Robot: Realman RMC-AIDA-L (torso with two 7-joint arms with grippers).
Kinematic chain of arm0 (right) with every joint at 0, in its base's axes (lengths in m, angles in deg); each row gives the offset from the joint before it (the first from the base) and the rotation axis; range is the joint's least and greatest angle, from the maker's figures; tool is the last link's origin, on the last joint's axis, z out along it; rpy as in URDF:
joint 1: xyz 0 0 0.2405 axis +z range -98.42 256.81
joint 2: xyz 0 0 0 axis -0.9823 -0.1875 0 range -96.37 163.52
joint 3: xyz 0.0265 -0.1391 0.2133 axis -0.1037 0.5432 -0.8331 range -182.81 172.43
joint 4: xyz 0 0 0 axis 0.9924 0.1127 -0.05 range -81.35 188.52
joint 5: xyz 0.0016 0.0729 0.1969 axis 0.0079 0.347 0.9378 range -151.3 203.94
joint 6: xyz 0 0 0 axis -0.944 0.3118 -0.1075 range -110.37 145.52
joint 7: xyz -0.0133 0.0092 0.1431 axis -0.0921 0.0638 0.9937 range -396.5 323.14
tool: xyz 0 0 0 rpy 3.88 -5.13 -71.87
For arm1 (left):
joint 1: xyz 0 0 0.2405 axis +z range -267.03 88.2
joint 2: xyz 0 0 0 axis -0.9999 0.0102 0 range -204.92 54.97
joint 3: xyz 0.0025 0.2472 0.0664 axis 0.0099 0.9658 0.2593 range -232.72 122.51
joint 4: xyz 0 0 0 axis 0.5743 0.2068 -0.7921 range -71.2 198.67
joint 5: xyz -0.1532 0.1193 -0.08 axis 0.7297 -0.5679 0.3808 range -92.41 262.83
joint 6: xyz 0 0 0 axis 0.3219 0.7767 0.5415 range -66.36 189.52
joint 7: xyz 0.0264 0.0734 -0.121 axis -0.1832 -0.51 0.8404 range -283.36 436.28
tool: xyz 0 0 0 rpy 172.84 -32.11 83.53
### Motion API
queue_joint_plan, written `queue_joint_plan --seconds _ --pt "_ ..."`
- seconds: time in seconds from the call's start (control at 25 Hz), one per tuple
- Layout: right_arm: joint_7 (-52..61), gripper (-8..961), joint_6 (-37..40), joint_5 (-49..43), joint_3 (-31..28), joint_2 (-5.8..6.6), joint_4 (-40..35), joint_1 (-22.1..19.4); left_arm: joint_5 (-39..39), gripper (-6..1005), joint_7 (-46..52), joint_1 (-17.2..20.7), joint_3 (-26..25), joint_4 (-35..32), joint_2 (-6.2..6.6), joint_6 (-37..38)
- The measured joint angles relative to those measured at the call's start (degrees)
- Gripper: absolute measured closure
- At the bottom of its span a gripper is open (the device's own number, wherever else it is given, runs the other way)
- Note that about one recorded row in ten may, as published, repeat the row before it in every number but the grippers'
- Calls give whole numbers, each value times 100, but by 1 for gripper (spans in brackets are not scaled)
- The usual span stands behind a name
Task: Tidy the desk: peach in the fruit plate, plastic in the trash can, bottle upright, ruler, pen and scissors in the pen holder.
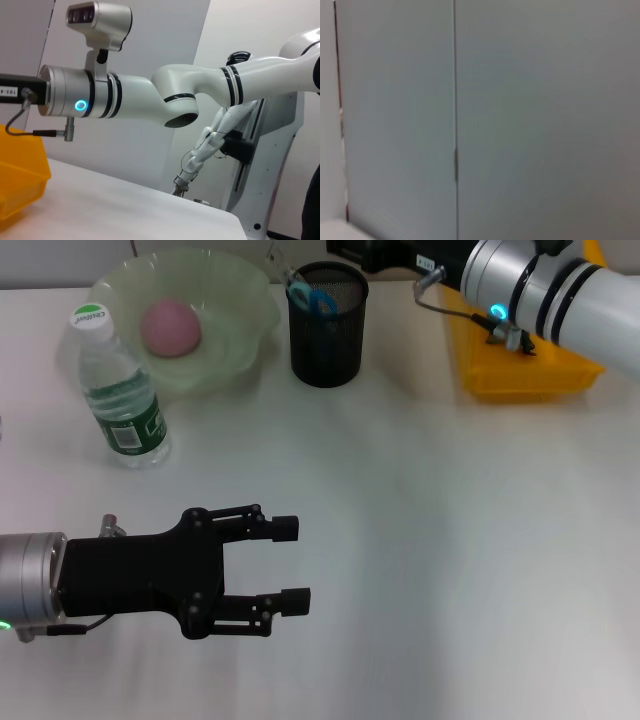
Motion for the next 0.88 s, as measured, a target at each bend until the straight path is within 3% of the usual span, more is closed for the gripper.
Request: queue_joint_plan --seconds 0.12,0.56,0.64,0.68,0.84,0.88 --pt "32 266 139 144 -55 0 -213 -164 0 213 0 2 -3 0 0 -3" --pt "852 185 1874 122 -544 67 -808 -1156 0 213 0 2 1 0 0 -3" --pt "1355 170 2439 -6 -587 225 -831 -1443 0 213 1 1 1 0 0 0" --pt "1355 170 2439 -6 -587 225 -831 -1443 0 213 1 1 1 0 0 0" --pt "2095 170 3576 -566 -727 523 -775 -1925 0 213 28 0 1 0 0 0" --pt "2095 170 3576 -566 -727 523 -775 -1925 0 213 41 0 1 0 0 1"
